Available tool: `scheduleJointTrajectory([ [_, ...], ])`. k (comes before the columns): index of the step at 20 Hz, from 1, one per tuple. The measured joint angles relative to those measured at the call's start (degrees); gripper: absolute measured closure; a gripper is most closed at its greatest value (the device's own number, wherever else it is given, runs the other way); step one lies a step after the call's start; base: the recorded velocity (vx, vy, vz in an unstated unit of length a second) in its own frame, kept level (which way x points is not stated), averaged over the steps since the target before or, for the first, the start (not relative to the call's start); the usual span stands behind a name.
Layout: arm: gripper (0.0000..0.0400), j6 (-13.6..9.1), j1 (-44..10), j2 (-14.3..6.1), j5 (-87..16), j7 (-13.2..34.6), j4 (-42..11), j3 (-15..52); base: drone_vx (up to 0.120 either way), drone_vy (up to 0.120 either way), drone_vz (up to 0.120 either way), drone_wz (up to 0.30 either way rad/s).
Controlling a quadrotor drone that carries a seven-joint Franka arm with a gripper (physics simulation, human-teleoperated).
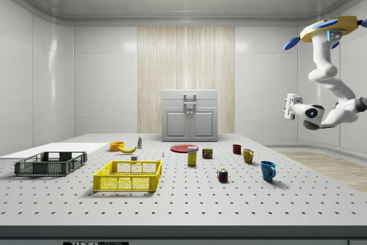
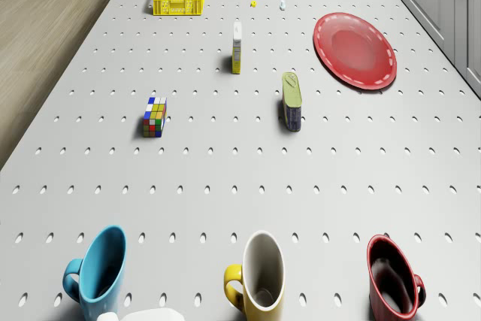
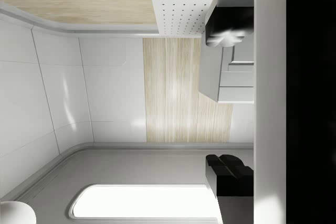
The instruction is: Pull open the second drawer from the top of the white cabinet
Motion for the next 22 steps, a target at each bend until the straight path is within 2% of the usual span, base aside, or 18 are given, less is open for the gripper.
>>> scheduleJointTrajectory([
  [13,0.01,3.67,6.74,-3.81,3.46,0.32,-3.73,-5.93,0.12,-0.12,0.068,0.0],
  [22,0.01,6.32,10.21,-6.29,2.23,1.55,-4.32,-7.86,0.12,-0.12,0.004,0.0],
])
